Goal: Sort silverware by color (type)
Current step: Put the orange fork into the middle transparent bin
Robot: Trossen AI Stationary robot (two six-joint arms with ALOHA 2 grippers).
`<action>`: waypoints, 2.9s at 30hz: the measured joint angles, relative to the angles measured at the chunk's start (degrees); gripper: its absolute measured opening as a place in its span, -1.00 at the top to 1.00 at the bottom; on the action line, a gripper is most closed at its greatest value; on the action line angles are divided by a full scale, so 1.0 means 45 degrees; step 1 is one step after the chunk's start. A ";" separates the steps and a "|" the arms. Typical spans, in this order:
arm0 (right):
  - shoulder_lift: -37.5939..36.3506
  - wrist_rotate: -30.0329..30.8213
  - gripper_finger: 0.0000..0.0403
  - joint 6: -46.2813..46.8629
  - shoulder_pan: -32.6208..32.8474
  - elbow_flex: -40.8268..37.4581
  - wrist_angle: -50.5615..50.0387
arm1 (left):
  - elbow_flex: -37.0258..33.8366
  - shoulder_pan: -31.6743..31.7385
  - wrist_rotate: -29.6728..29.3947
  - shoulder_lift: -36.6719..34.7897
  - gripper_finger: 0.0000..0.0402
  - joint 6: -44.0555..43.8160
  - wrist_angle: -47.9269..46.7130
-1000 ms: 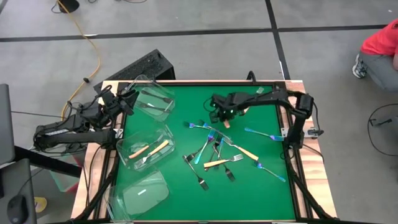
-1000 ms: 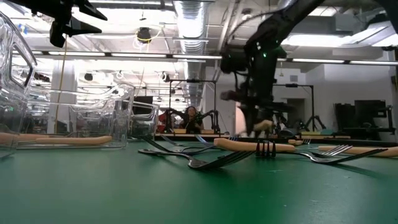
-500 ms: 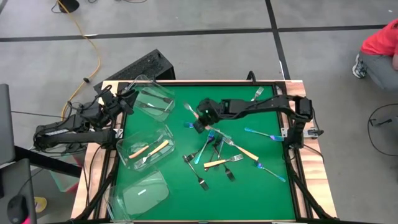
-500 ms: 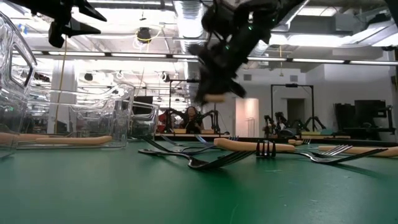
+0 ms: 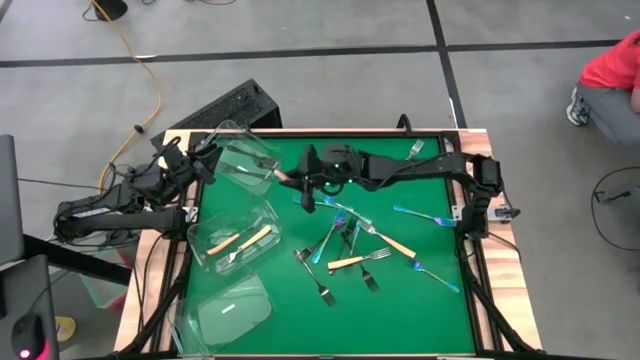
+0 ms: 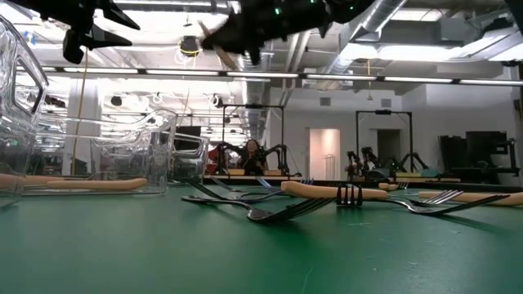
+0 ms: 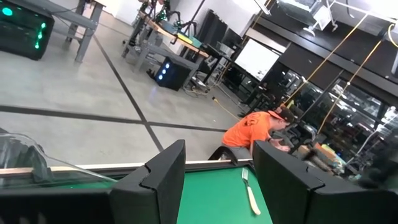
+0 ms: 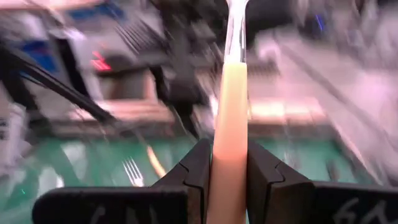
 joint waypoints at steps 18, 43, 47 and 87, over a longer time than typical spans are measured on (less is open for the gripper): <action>0.3291 -0.3265 0.63 -0.1674 0.0483 0.3942 0.1509 | 0.0000 0.0019 -0.0150 0.0003 0.14 -0.0005 -0.0034; 0.9068 -0.5716 0.63 -0.2128 0.0900 1.0304 -0.3512 | 0.0000 0.0039 -0.0204 0.0003 0.14 0.0038 -0.0278; 0.9143 -0.5157 0.63 -0.2537 0.1040 1.0313 -0.4411 | 0.0000 0.0039 -0.0207 0.0003 0.14 0.0034 -0.0306; 0.9123 -0.0875 0.52 -0.6197 0.1502 1.0313 -0.5960 | 0.0000 0.0039 -0.0578 0.0003 0.14 0.0044 -0.0321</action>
